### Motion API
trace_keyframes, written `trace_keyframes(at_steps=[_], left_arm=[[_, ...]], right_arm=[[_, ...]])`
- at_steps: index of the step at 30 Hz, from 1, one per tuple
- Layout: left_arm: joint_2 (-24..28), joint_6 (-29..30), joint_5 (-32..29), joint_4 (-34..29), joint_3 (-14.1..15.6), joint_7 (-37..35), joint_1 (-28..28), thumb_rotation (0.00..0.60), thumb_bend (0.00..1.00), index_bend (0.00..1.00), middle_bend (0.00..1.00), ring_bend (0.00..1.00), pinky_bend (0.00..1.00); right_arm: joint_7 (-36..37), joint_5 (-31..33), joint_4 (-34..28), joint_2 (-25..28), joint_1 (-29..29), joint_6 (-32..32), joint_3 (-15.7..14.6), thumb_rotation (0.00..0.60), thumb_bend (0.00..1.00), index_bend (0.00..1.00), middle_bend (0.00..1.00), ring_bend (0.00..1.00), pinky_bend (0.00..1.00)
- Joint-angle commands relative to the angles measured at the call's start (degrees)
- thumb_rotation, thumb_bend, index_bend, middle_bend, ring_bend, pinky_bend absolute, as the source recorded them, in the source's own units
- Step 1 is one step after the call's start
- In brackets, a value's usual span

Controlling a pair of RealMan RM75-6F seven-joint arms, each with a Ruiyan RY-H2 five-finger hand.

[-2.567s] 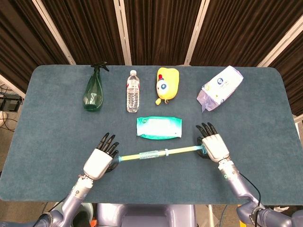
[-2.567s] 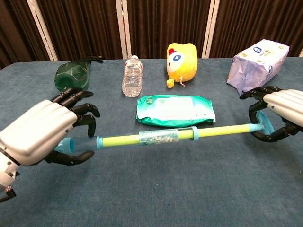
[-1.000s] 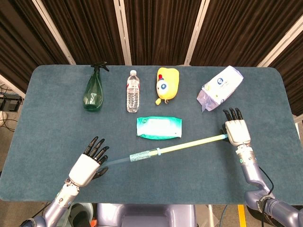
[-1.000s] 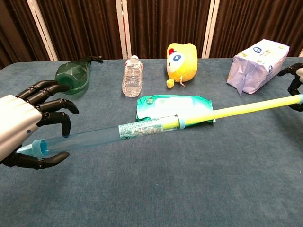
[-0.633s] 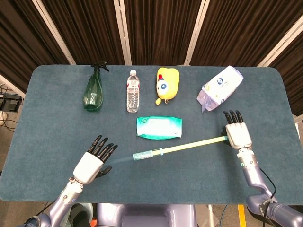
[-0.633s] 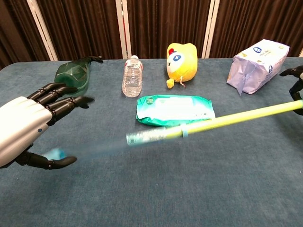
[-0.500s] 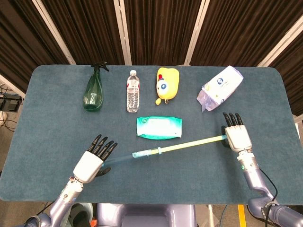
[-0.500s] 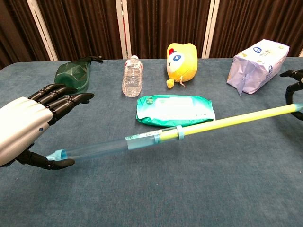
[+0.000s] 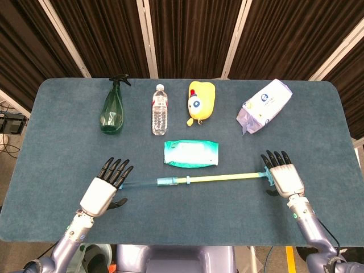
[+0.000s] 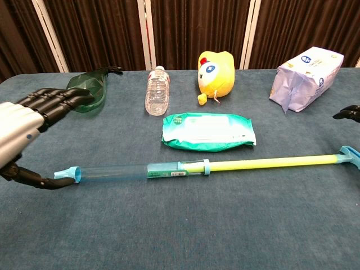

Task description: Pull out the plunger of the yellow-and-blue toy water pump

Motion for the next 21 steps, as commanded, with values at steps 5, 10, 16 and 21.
trace_keyframes(at_steps=[5, 10, 16, 21], left_arm=[[10.2, 1.89, -4.16, -7.94, 2.03, 0.45, 5.08, 0.6, 0.07, 0.0, 0.0, 0.0, 0.0], [16.79, 2.11, -11.69, -14.88, 2.89, 2.21, 10.02, 0.6, 0.07, 0.0, 0.0, 0.0, 0.0], [22.19, 3.42, -14.14, -23.35, 2.78, 5.96, 12.24, 0.6, 0.07, 0.0, 0.0, 0.0, 0.01], [23.18, 6.34, -12.37, -23.54, 2.2, 2.46, 13.3, 0.6, 0.07, 0.0, 0.0, 0.0, 0.01]], right_arm=[[4.18, -7.6, -10.45, 7.21, -7.17, 15.18, -1.49, 0.6, 0.0, 0.0, 0.0, 0.0, 0.0], [8.3, -10.97, -12.1, 10.77, -13.3, 24.06, -3.71, 0.6, 0.0, 0.0, 0.0, 0.0, 0.0], [13.27, -13.05, -11.27, 11.04, -19.02, 30.41, -6.21, 0.6, 0.0, 0.0, 0.0, 0.0, 0.0], [14.87, -14.08, -9.76, 10.92, -19.42, 30.34, -6.55, 0.6, 0.0, 0.0, 0.0, 0.0, 0.0]])
